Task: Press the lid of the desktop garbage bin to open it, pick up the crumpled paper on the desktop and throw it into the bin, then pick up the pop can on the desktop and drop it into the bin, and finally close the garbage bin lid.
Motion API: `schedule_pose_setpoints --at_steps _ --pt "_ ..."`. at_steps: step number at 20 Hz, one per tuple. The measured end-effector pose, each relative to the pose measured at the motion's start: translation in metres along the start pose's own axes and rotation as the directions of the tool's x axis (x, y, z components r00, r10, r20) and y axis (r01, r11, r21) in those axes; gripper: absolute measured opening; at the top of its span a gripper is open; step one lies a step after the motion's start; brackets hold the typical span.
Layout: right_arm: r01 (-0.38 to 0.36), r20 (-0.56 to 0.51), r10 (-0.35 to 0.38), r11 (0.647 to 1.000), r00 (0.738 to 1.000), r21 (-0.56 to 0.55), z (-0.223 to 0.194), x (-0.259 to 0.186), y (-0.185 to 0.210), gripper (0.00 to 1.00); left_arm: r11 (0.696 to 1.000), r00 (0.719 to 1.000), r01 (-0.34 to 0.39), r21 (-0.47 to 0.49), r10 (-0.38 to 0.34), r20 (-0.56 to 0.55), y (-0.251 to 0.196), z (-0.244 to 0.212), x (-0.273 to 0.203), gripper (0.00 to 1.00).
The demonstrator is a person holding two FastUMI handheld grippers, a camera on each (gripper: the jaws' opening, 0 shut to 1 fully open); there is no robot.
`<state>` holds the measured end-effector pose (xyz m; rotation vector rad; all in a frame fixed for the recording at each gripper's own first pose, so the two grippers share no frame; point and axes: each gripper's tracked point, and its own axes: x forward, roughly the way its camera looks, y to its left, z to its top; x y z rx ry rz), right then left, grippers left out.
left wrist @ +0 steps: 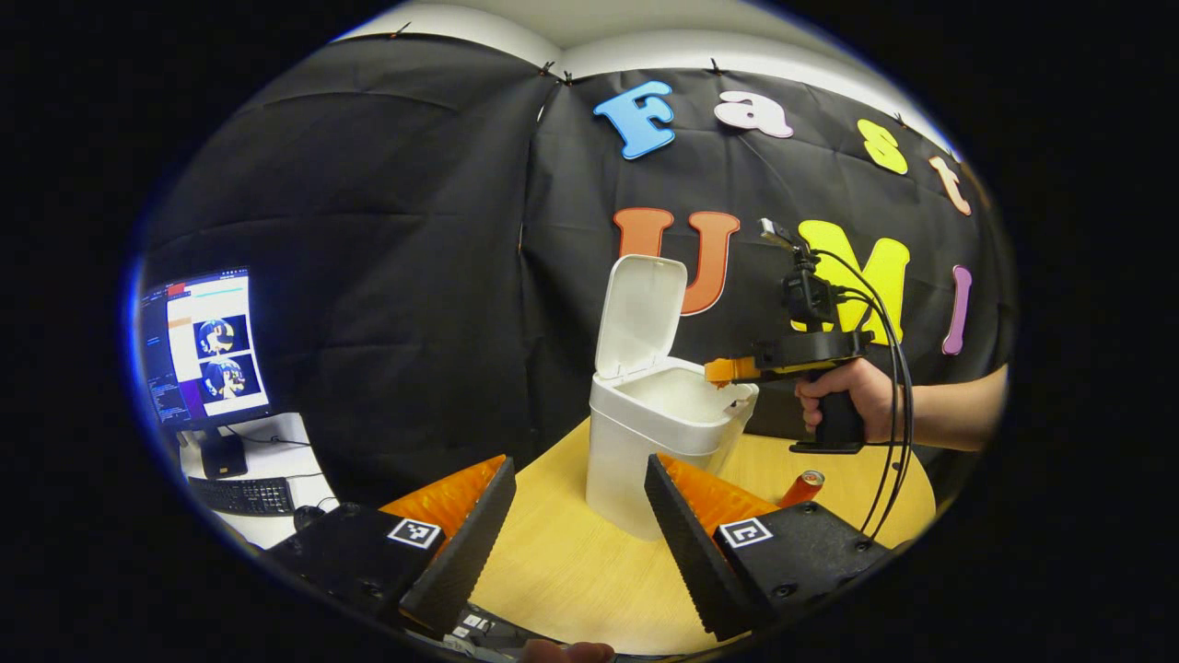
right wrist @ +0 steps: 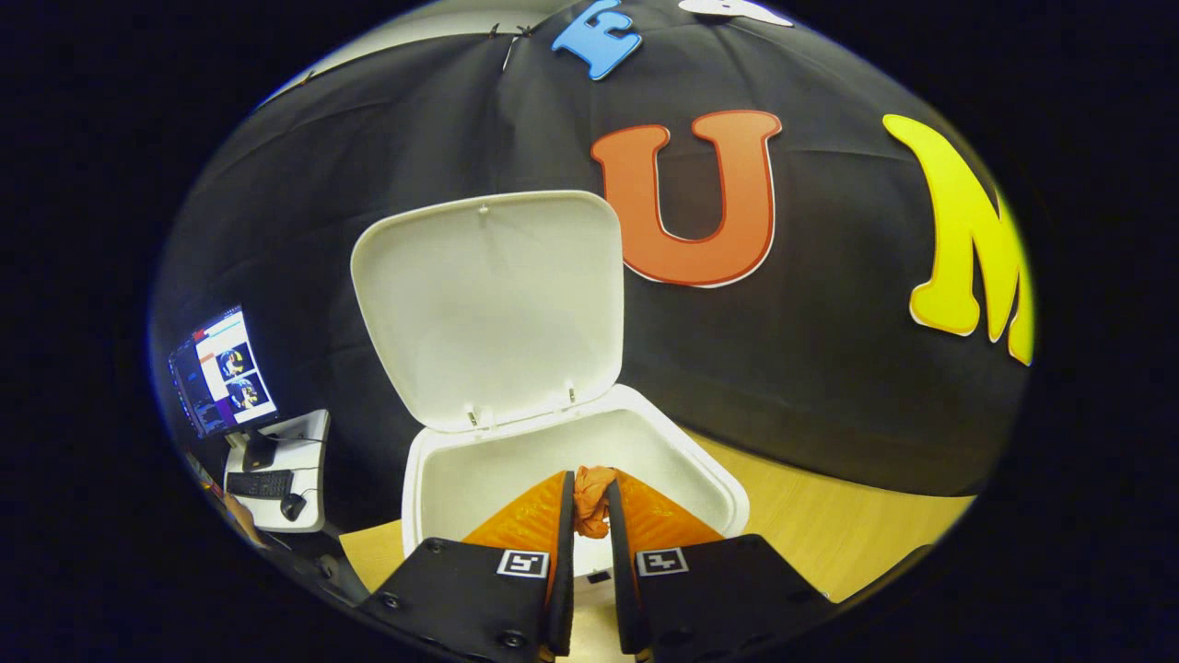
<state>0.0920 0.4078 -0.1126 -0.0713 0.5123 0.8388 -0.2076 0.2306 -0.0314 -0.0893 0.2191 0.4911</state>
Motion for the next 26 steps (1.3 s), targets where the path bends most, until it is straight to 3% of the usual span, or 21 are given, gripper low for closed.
schedule_pose_setpoints --at_steps 5,6,9,10,15,17,21,26 --pt "0.028 -0.028 -0.029 0.999 0.999 -0.044 -0.008 0.006 0.002 0.24 1.0 1.0 0.026 -0.013 -0.026 -0.008 -0.005 -0.003 0.008 0.94" --pt "0.023 -0.034 -0.025 0.999 0.999 -0.048 -0.01 0.005 0.004 0.3 0.999 0.999 0.033 -0.013 -0.033 -0.007 -0.007 -0.003 0.01 0.94" --pt "0.018 -0.016 -0.019 0.999 1.0 -0.051 -0.002 0.002 0.006 0.36 0.999 0.999 0.051 -0.012 -0.051 -0.004 -0.012 -0.003 0.01 0.94" --pt "0.019 -0.004 -0.02 0.998 1.0 -0.058 0.002 0.001 0.006 0.47 0.998 0.999 0.054 -0.012 -0.054 -0.004 -0.014 -0.003 0.011 0.94" --pt "0.018 0.026 -0.017 0.998 1.0 -0.06 0.011 -0.014 0.007 0.54 0.996 0.996 0.09 0.004 -0.09 0.014 -0.028 0.003 0.01 0.94" --pt "0.014 0.057 -0.012 0.999 0.998 -0.043 0.02 -0.03 0.007 0.54 0.992 0.991 0.128 0.012 -0.129 0.029 -0.039 0.007 0.01 0.94" --pt "-0.024 0.129 0.024 1.0 0.991 0.001 0.038 -0.073 0.004 0.64 0.979 0.975 0.201 0.044 -0.204 0.084 -0.065 0.021 0.01 0.94" --pt "0.04 0.211 -0.048 0.998 0.976 0.041 0.046 -0.133 -0.032 0.72 0.951 0.948 0.288 0.109 -0.299 0.104 -0.1 0.021 0.015 0.94"
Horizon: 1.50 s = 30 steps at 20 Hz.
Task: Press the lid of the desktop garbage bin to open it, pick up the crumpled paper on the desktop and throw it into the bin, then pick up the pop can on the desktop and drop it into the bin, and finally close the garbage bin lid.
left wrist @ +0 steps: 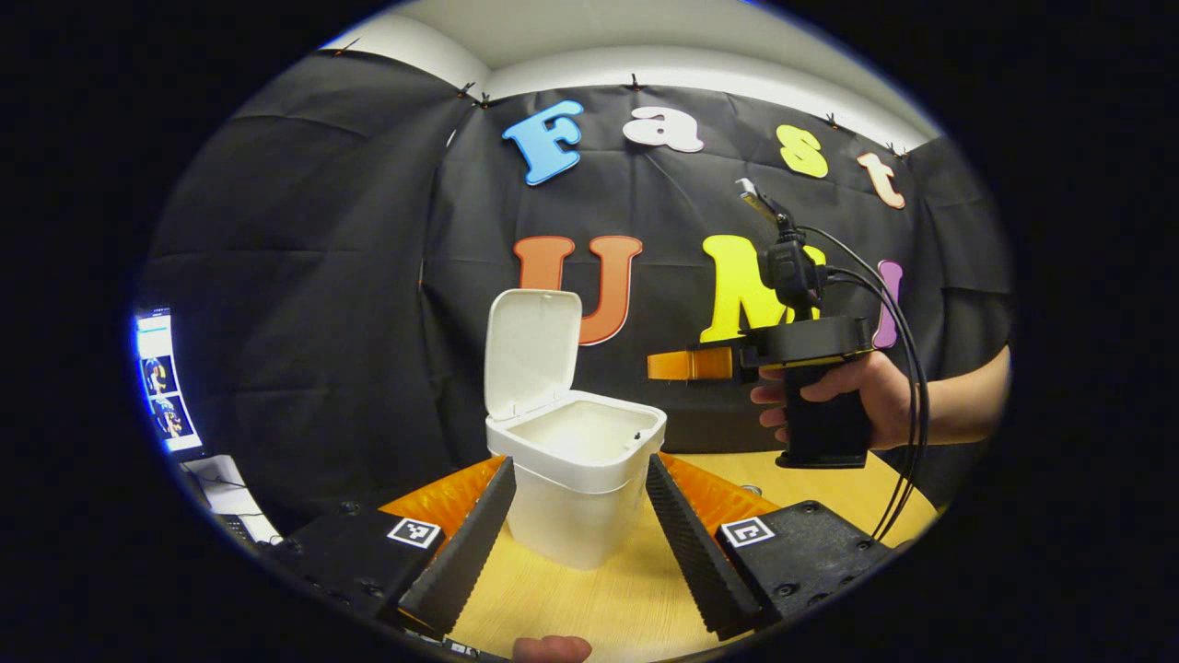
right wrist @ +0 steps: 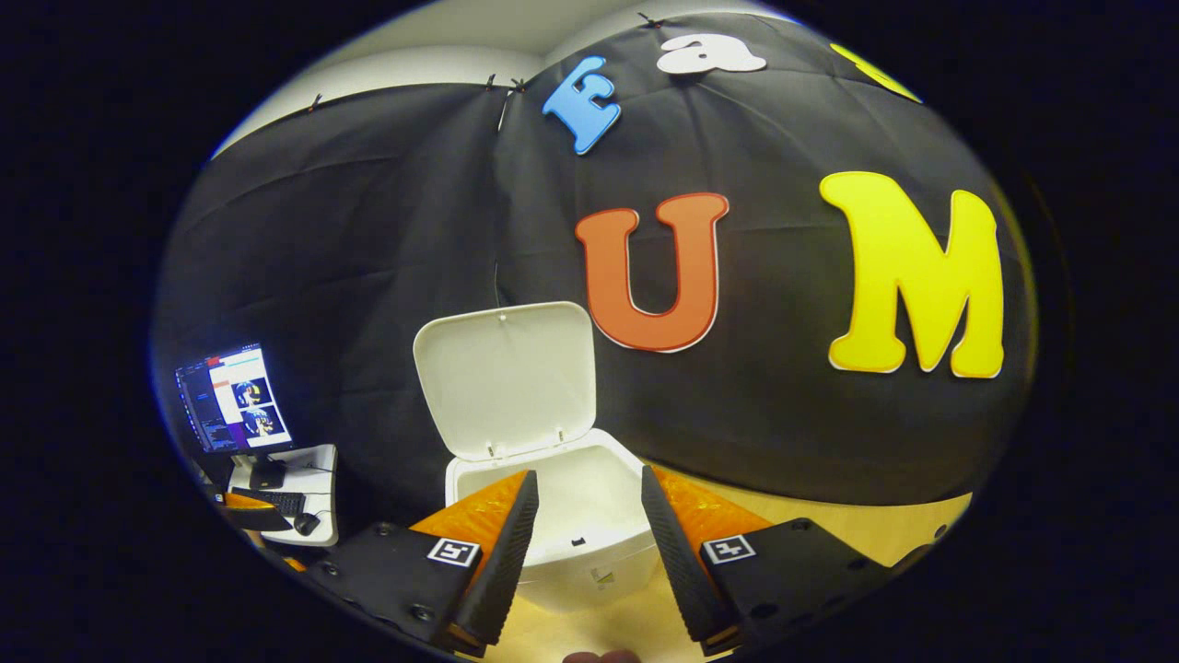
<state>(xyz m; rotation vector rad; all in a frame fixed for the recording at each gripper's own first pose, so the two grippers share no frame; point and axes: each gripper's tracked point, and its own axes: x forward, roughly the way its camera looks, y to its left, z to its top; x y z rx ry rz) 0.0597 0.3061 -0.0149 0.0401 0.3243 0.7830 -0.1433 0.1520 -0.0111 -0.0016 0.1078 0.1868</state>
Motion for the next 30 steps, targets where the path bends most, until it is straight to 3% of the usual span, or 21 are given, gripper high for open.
schedule_pose_setpoints --at_steps 4,8,15,20,23,30 --pt "0.103 0.059 -0.103 0.995 0.993 0.004 0.011 -0.05 -0.048 0.76 0.995 0.995 0.101 0.012 -0.101 0.001 -0.035 -0.008 0.017 0.94" --pt "0.236 0.075 -0.238 0.971 0.968 0.037 -0.001 -0.106 -0.1 0.75 0.984 0.984 0.177 0.035 -0.177 -0.002 -0.077 -0.021 0.034 0.95" --pt "0.45 0.034 -0.453 0.89 0.891 0.076 -0.044 -0.214 -0.182 0.76 0.95 0.953 0.303 0.075 -0.301 -0.039 -0.161 -0.066 0.06 0.94" --pt "0.583 0.018 -0.585 0.81 0.811 0.061 -0.058 -0.29 -0.225 0.76 0.945 0.942 0.325 0.037 -0.32 -0.103 -0.209 -0.115 0.09 0.95" --pt "0.639 -0.003 -0.641 0.766 0.768 0.072 -0.074 -0.325 -0.244 0.75 0.943 0.939 0.326 0.067 -0.315 -0.134 -0.228 -0.148 0.112 0.95" --pt "0.686 -0.108 -0.678 0.726 0.727 0.053 -0.12 -0.366 -0.263 0.75 0.953 0.933 0.299 0.054 -0.28 -0.225 -0.258 -0.222 0.168 0.95"
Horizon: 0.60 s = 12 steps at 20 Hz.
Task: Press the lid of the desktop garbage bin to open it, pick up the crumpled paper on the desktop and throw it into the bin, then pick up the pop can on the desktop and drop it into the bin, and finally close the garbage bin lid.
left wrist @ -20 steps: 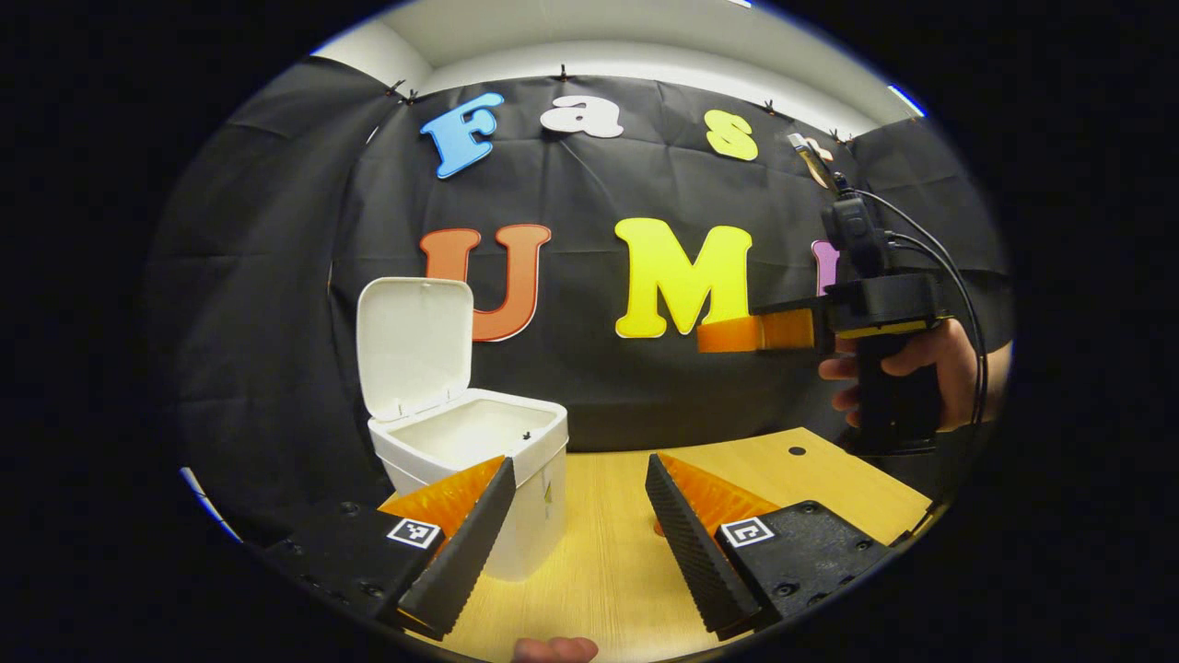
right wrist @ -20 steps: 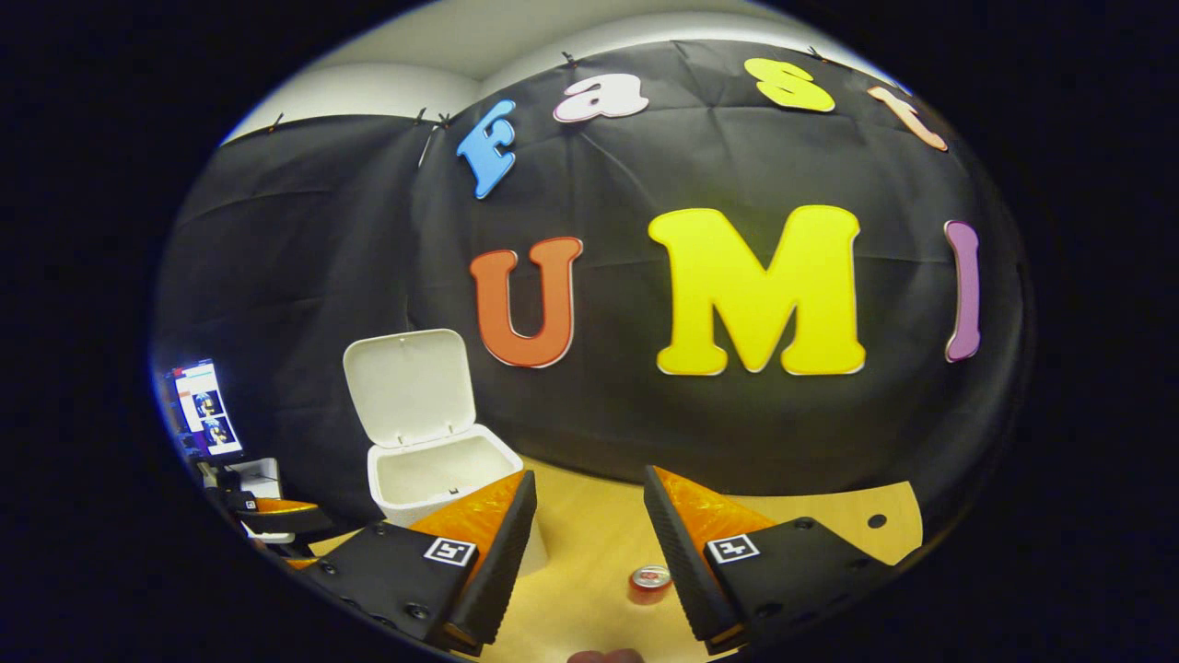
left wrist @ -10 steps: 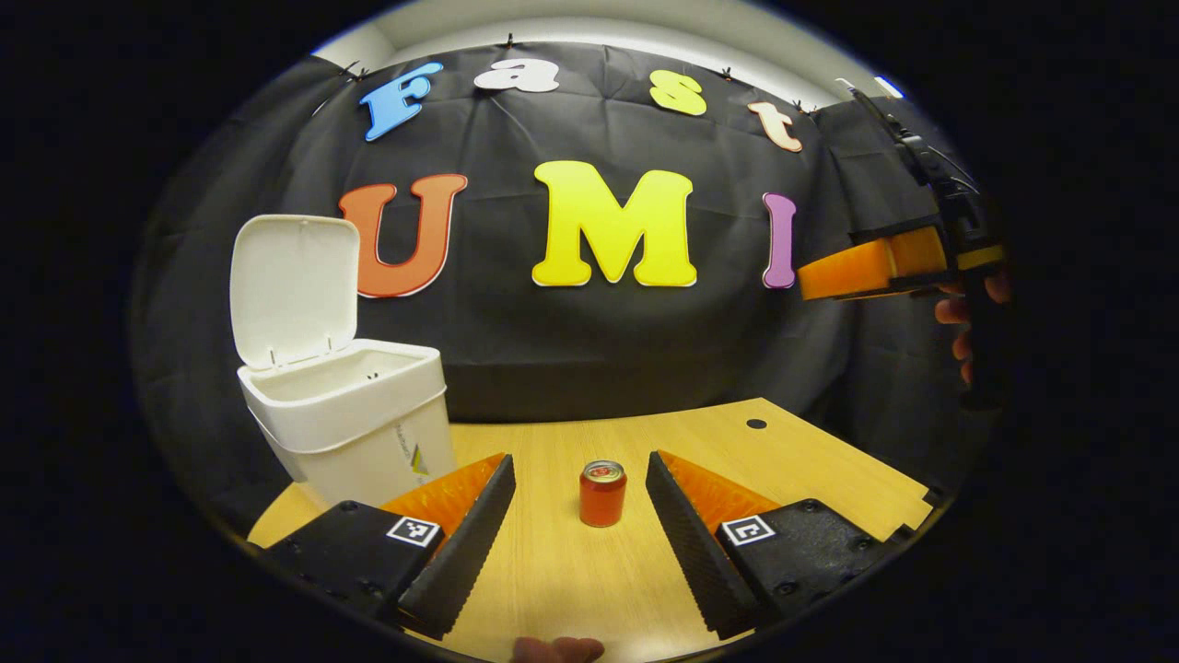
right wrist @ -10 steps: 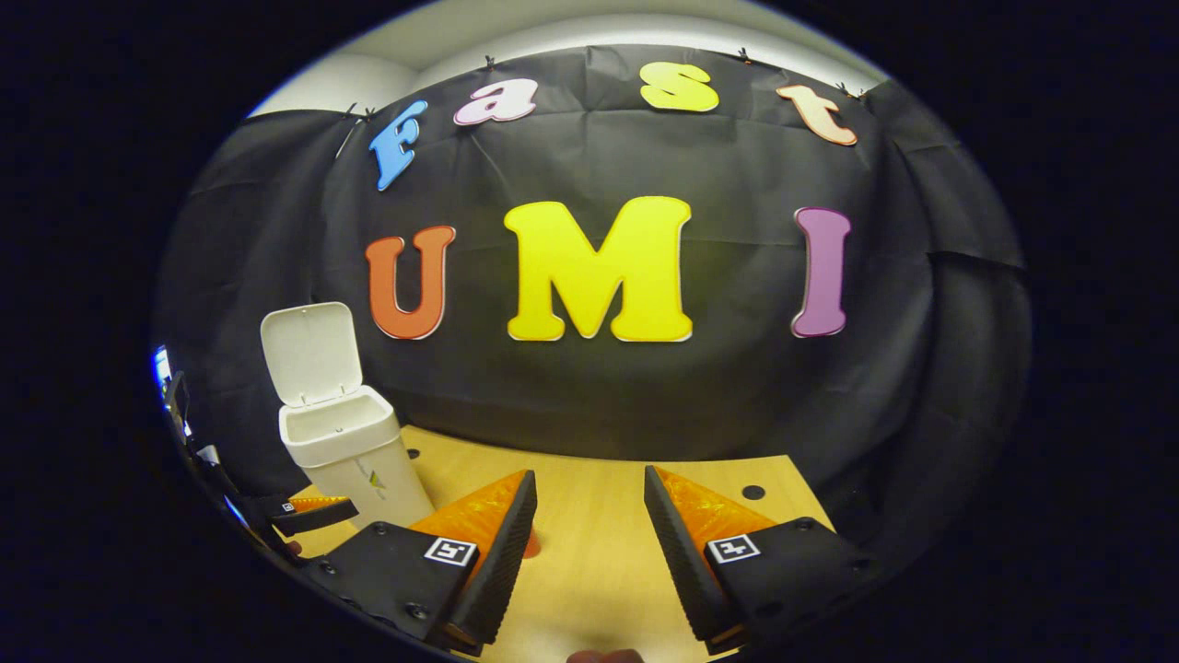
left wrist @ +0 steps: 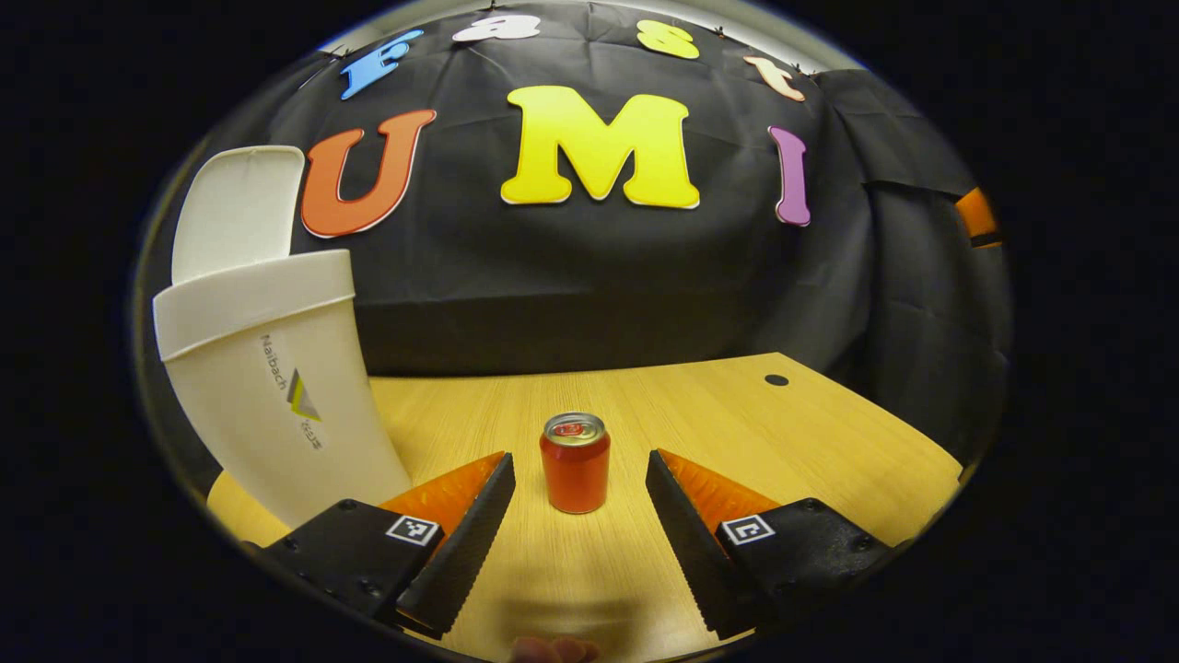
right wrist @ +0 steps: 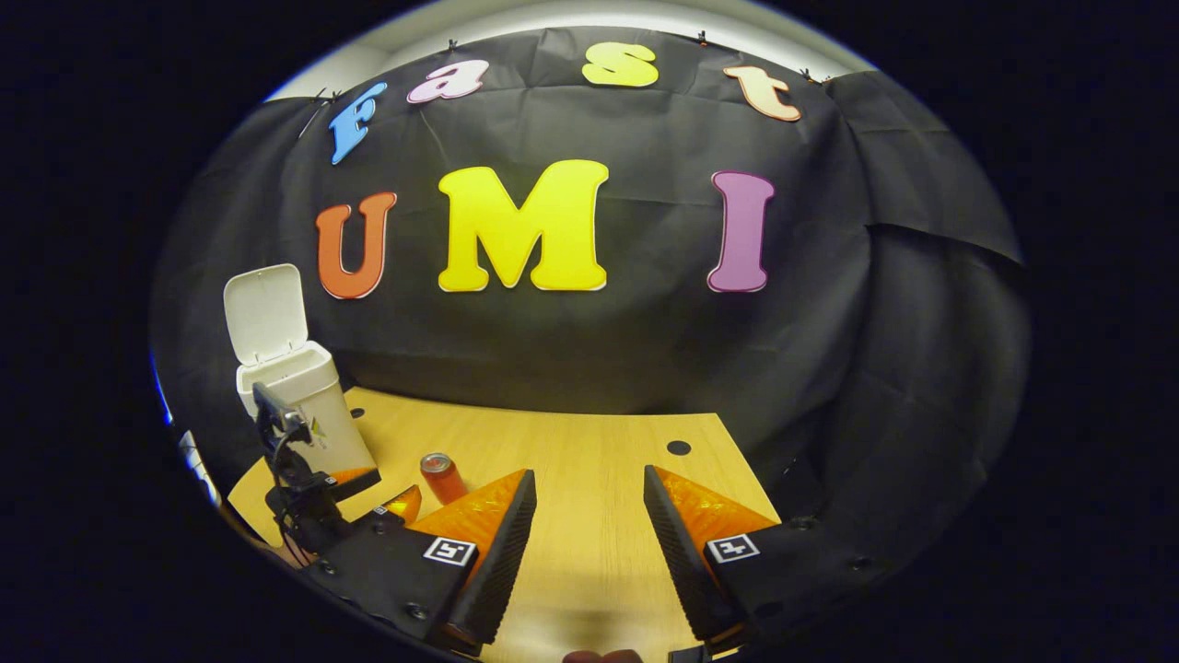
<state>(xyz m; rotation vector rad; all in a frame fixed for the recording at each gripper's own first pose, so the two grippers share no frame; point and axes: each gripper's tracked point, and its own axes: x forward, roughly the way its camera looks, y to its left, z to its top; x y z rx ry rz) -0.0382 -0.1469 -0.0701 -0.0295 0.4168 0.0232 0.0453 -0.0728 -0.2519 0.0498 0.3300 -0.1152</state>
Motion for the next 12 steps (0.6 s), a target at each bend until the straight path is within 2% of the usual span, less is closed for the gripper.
schedule_pose_setpoints --at_steps 6,12 --pt "0.005 -0.086 -0.005 1.0 0.996 -0.002 -0.029 0.012 -0.011 0.76 0.999 0.997 -0.041 -0.011 0.04 -0.065 0.0 -0.037 0.044 0.95" --pt "-0.019 -0.117 0.015 0.999 0.993 -0.033 -0.041 0.028 -0.001 0.76 0.999 0.992 -0.047 0.001 0.047 -0.117 0.002 -0.059 0.072 0.95"
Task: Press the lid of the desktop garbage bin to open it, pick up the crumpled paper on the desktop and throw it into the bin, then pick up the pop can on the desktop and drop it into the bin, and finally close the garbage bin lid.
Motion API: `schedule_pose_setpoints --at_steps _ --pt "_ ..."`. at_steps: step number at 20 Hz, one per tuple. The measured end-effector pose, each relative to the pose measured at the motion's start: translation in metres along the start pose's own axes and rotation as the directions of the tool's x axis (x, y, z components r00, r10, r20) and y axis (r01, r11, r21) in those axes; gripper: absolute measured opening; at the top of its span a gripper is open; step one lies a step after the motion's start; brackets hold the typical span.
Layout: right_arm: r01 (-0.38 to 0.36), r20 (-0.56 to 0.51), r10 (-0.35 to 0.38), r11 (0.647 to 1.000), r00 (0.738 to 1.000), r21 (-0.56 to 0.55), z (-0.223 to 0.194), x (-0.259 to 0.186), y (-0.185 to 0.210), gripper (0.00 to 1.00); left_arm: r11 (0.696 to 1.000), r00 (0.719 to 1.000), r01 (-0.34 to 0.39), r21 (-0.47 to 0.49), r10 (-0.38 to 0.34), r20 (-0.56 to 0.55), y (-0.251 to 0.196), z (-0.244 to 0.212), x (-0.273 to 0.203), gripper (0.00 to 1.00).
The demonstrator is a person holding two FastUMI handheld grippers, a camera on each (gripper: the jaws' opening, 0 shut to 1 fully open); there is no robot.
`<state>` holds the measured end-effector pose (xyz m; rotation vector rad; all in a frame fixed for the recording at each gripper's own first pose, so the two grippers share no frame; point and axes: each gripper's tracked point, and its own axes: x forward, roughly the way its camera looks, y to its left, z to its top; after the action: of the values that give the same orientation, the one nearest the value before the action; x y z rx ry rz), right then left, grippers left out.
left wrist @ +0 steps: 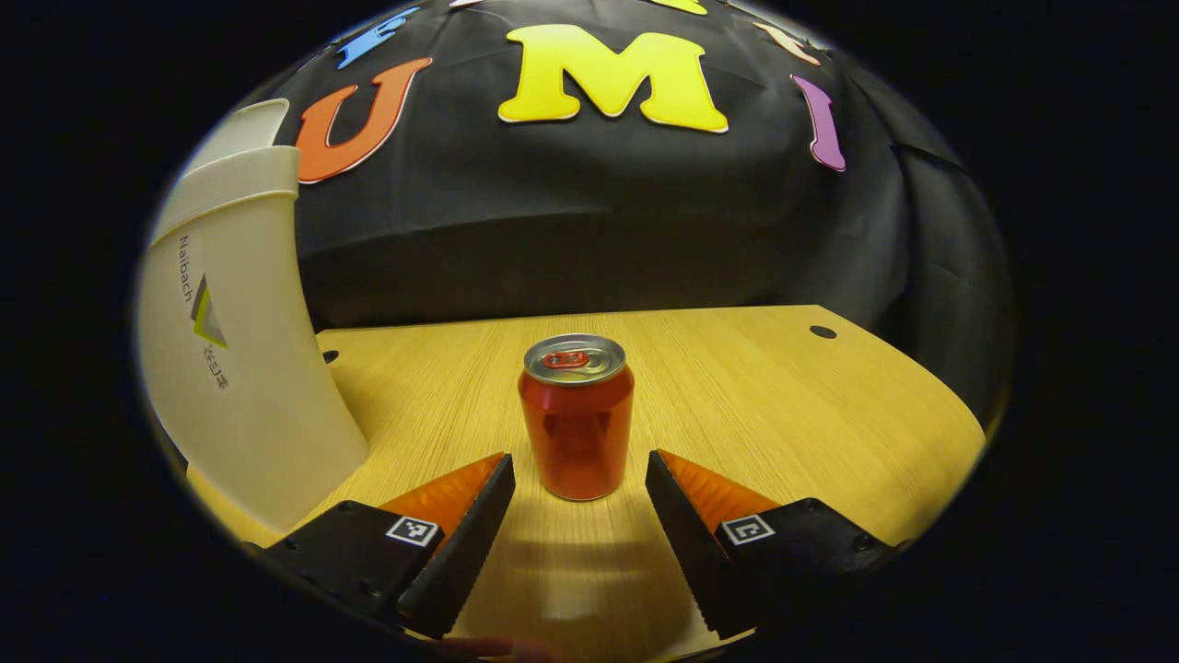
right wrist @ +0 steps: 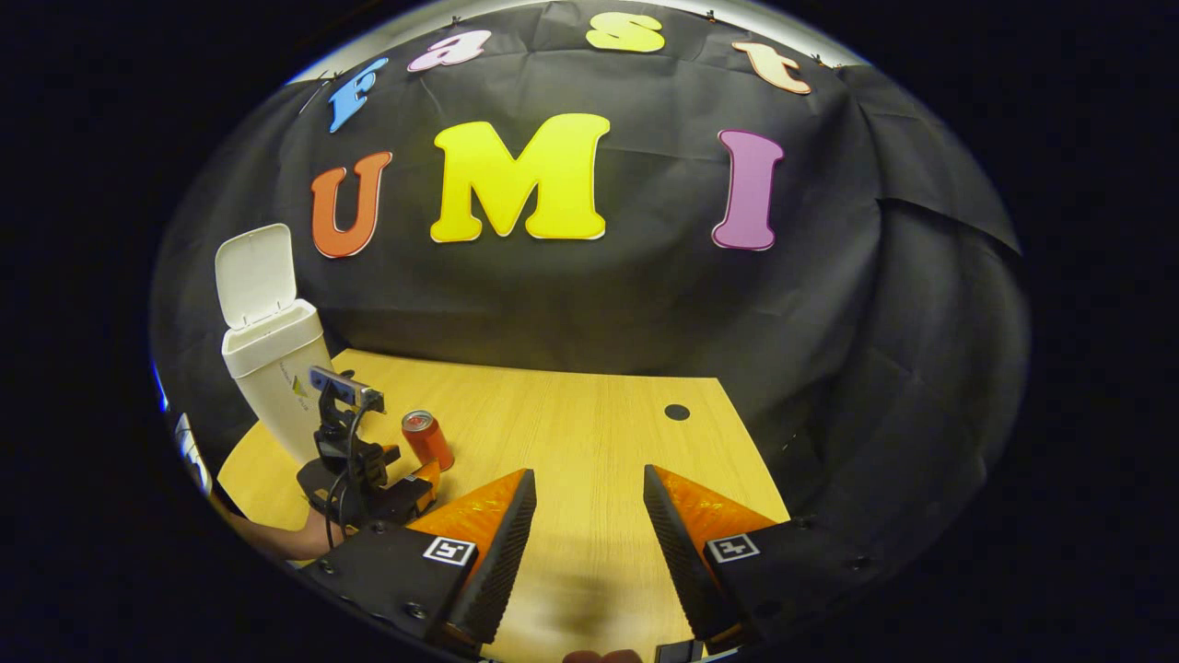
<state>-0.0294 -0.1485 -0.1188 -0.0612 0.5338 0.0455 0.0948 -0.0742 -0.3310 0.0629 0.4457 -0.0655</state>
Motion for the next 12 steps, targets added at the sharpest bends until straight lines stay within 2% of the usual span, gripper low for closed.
schedule_pose_setpoints --at_steps 1,2,3,8,12 --pt "-0.006 -0.006 0.006 1.0 1.0 -0.004 -0.002 0.004 0.002 0.76 1.0 1.0 0.002 0.0 -0.002 -0.001 0.001 -0.001 0.003 0.95" --pt "-0.009 -0.013 0.009 1.0 1.0 -0.005 -0.003 0.006 0.004 0.75 1.0 1.0 0.0 0.003 0.0 -0.002 0.002 -0.001 0.007 1.0" --pt "-0.013 -0.018 0.013 1.0 1.0 -0.001 -0.002 0.01 0.005 0.75 1.0 1.0 -0.002 0.004 0.002 -0.009 0.001 -0.001 0.011 0.95" --pt "-0.006 -0.04 0.007 1.0 0.999 0.022 0.0 0.024 0.003 0.76 0.998 0.999 -0.021 -0.055 0.019 -0.042 0.011 0.001 0.033 0.95" --pt "0.006 -0.054 -0.004 0.999 0.999 0.038 -0.001 0.03 0.001 0.76 0.999 0.998 -0.02 -0.042 0.018 -0.053 0.014 0.003 0.047 0.95"
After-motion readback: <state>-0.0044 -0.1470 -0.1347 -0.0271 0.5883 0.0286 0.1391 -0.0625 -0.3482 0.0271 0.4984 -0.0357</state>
